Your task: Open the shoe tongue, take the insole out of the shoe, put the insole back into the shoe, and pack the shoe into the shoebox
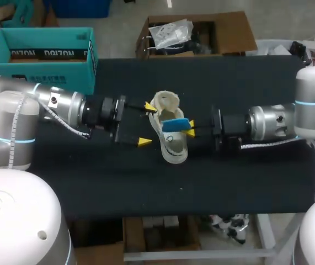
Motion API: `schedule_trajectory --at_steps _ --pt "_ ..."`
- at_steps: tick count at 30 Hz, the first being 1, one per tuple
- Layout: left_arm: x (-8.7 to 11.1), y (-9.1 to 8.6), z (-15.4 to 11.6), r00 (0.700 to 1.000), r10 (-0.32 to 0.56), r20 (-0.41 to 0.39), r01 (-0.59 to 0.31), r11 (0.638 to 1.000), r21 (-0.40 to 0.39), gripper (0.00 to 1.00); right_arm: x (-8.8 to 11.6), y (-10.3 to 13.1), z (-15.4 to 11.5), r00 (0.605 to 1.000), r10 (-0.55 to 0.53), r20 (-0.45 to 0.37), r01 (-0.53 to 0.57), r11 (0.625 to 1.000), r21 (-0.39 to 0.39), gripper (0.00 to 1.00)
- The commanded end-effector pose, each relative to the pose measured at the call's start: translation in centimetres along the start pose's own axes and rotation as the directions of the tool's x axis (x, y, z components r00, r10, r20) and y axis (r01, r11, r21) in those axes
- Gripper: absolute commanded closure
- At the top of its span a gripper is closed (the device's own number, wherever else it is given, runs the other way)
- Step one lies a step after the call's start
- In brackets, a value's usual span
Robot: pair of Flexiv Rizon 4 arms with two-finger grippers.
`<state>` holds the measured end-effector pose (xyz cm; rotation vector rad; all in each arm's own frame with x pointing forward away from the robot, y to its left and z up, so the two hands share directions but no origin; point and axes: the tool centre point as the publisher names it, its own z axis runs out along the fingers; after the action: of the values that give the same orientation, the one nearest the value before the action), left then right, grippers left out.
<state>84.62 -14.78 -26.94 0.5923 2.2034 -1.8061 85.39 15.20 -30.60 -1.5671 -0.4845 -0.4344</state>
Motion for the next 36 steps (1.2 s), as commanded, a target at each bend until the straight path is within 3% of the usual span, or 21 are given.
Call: schedule_trajectory --at_steps 1,4,5,6,8,9,13,15,26,36 --pt "-0.1 0.4 0.6 0.999 0.037 0.024 -0.037 0.999 -0.014 0.0 -0.3 -0.5 -0.1 0.999 -0.033 -0.033 0.032 0.999 -0.022 1.0" --pt "-1.0 0.8 1.1 0.997 0.073 0.019 -0.073 0.997 -0.019 0.0 -0.2 -0.3 0.1 0.998 -0.046 -0.038 0.045 0.999 -0.023 1.0" --pt "-1.3 1.0 1.4 0.997 0.081 0.013 -0.08 0.996 -0.027 0.06 -0.2 -0.2 0.2 0.998 -0.046 -0.039 0.045 0.999 -0.024 1.0" --pt "-1.6 1.1 1.6 0.996 0.092 0.007 -0.092 0.995 -0.029 0.16 -0.1 0.0 0.3 0.998 -0.045 -0.038 0.044 0.999 -0.024 1.0" --pt "-2.1 1.3 2.1 0.994 0.107 -0.007 -0.107 0.994 -0.036 0.56 -0.1 0.2 0.4 0.998 -0.043 -0.041 0.042 0.999 -0.026 1.0" --pt "-2.2 1.3 2.3 0.994 0.112 -0.014 -0.113 0.993 -0.027 0.66 0.0 0.3 0.5 0.998 -0.042 -0.041 0.041 0.999 -0.026 1.0" --pt "-2.4 1.9 3.0 0.993 0.107 -0.051 -0.108 0.994 -0.022 0.64 0.2 0.5 0.7 0.998 -0.041 -0.048 0.04 0.999 -0.029 1.0" --pt "-2.4 2.3 3.0 0.993 0.102 -0.054 -0.103 0.994 -0.024 0.85 0.3 0.5 0.8 0.998 -0.043 -0.051 0.041 0.999 -0.031 1.0" --pt "-2.1 3.7 3.0 0.992 0.089 -0.09 -0.092 0.996 -0.019 0.73 0.5 1.4 0.9 0.996 -0.063 -0.07 0.06 0.997 -0.04 1.0" --pt "-2.1 4.2 3.3 0.99 0.091 -0.112 -0.092 0.996 -0.01 0.75 0.5 2.0 1.2 0.996 -0.05 -0.07 0.047 0.998 -0.044 1.0"
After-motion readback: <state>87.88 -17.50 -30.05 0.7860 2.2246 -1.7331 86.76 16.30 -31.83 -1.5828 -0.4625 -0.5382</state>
